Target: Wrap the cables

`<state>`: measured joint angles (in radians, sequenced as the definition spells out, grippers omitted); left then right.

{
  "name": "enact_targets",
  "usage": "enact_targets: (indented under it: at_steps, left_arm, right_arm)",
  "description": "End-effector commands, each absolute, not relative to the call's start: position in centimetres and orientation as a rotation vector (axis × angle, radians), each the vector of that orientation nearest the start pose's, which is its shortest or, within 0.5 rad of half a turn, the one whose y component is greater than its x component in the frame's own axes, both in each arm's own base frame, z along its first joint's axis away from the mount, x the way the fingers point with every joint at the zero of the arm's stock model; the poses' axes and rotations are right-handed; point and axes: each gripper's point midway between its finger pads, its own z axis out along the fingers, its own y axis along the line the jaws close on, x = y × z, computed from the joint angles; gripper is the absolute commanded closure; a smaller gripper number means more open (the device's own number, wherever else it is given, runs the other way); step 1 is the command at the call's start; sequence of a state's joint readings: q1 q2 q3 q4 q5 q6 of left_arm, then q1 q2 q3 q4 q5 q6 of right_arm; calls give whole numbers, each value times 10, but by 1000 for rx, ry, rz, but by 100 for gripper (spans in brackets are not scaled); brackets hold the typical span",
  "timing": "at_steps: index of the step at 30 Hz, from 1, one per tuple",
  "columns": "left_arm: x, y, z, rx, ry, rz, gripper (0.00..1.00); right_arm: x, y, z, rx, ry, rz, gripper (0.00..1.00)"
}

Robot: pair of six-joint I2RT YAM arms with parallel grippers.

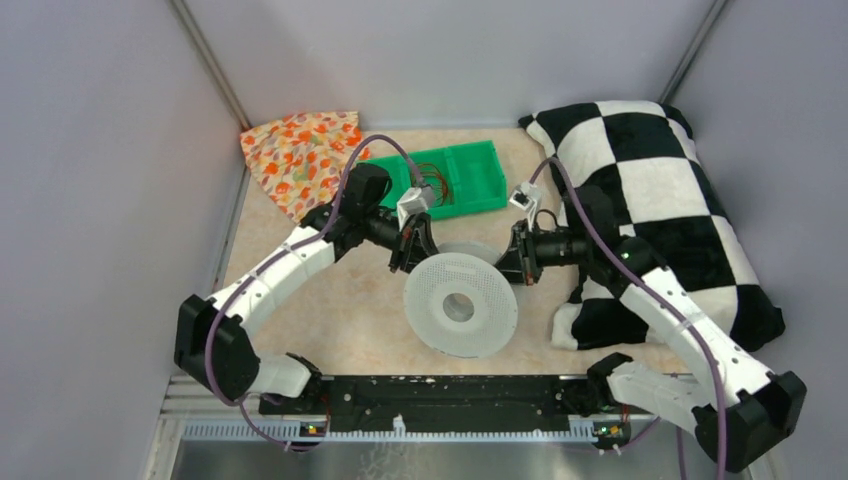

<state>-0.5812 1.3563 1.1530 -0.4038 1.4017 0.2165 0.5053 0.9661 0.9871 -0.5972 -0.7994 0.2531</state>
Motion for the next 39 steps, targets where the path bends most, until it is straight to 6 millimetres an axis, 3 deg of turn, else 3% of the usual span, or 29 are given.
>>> enact_targets:
  at_steps: [1, 6, 10, 13, 15, 17, 25, 34, 39]
  left_arm:
    - [145, -291, 268, -1885, -1853, 2395, 100]
    - [162, -291, 236, -1686, -1914, 2371, 100]
    - [175, -289, 209, -1386, -1938, 2342, 99]
    - [188, -290, 188, -1307, -1943, 2389, 100]
    - [195, -290, 167, -1063, -1973, 2368, 100]
    - [197, -290, 151, -975, -1977, 2393, 100]
    - [207, -291, 146, -914, -1983, 2556, 100]
    - [215, -290, 146, -925, -1996, 2581, 100]
    - [225, -287, 136, -851, -2022, 2570, 100]
  right_arm:
    - [198, 250, 274, -699, 1925, 1344, 100]
    - [221, 262, 250, -686, 1948, 1393, 100]
    - [238, 271, 231, -669, 1967, 1426, 100]
    - [250, 276, 211, -667, 1991, 1440, 100]
    - [259, 276, 197, -646, 2025, 1425, 100]
    - [266, 277, 184, -625, 2060, 1416, 100]
    - [280, 276, 149, -566, 2150, 1353, 100]
    - [278, 275, 119, -546, 2216, 1352, 100]
    - [279, 272, 104, -514, 2252, 1325, 100]
